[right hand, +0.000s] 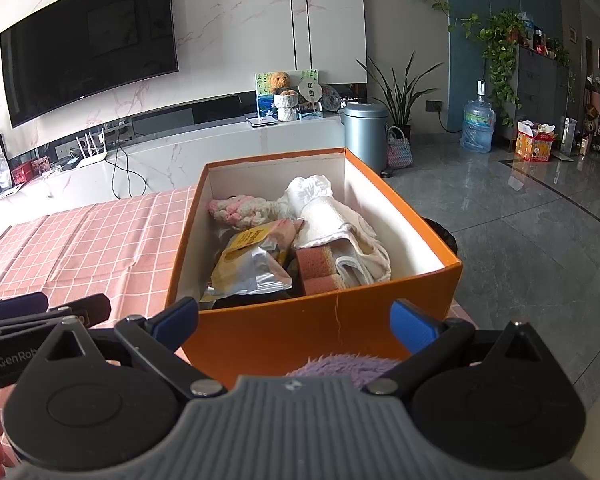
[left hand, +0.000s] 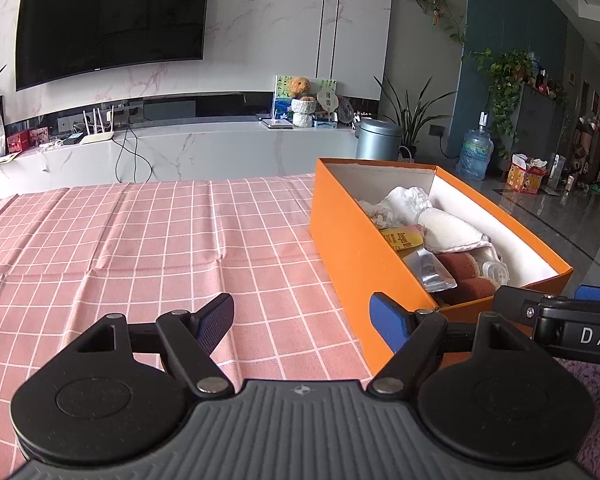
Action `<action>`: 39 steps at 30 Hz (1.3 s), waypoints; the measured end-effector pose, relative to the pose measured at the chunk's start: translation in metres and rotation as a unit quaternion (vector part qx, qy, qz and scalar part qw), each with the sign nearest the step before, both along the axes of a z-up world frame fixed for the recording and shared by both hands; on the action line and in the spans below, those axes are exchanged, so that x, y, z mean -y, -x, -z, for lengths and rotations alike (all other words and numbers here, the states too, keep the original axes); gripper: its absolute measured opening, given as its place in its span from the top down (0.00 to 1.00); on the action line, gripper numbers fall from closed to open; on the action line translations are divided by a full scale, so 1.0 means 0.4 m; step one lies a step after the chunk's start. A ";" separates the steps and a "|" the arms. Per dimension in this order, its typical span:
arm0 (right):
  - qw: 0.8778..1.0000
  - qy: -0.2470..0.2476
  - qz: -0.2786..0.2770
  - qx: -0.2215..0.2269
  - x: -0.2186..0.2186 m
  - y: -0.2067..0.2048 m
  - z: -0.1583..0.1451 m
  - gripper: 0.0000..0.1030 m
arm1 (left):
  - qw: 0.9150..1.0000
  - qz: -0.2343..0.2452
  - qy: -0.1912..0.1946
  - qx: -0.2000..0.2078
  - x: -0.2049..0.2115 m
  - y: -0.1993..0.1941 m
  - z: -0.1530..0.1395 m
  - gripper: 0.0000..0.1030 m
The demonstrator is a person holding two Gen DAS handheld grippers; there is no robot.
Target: Organize soft objects
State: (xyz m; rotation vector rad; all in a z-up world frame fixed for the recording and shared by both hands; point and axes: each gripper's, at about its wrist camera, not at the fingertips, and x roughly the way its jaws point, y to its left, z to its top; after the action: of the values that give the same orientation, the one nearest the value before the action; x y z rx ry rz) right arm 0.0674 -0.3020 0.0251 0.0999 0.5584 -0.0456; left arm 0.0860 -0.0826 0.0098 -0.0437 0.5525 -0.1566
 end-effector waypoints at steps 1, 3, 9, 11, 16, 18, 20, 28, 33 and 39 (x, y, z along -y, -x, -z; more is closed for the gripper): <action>1.000 0.000 0.000 0.000 0.000 0.000 0.000 0.03 | 1.000 0.000 -0.001 0.000 0.000 0.001 0.000 0.12; 1.000 0.000 0.000 0.000 0.000 0.000 0.000 0.03 | 1.000 -0.001 -0.002 0.001 0.001 0.000 0.000 0.12; 1.000 0.000 0.000 0.000 0.000 0.000 0.000 0.03 | 1.000 -0.001 -0.003 0.000 0.000 0.001 0.001 0.12; 1.000 0.000 0.000 0.000 0.000 0.000 0.000 0.03 | 1.000 -0.001 -0.003 0.000 -0.001 0.001 0.002 0.12; 1.000 0.000 0.000 0.000 0.000 0.000 0.000 0.03 | 1.000 -0.001 -0.001 -0.002 -0.001 0.000 0.003 0.12; 1.000 0.000 0.000 0.000 0.000 0.000 0.001 0.03 | 1.000 -0.001 -0.002 -0.001 -0.001 0.000 0.002 0.12; 1.000 0.000 0.000 0.000 0.000 0.000 0.001 0.03 | 1.000 -0.001 -0.001 -0.002 -0.001 0.000 0.002 0.12; 1.000 0.000 0.000 0.000 0.000 0.000 0.001 0.03 | 1.000 -0.003 -0.005 0.001 -0.002 0.002 0.002 0.12; 1.000 0.000 0.000 0.000 -0.001 0.000 0.002 0.03 | 1.000 -0.003 -0.006 0.003 -0.002 0.001 0.000 0.12; 1.000 0.000 0.000 0.000 -0.001 0.000 0.002 0.03 | 1.000 -0.003 -0.006 0.002 -0.001 0.002 -0.003 0.12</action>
State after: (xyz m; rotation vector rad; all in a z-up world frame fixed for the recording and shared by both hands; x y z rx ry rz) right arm 0.0673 -0.3018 0.0243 0.1007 0.5587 -0.0451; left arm 0.0854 -0.0822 0.0109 -0.0340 0.5490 -0.1468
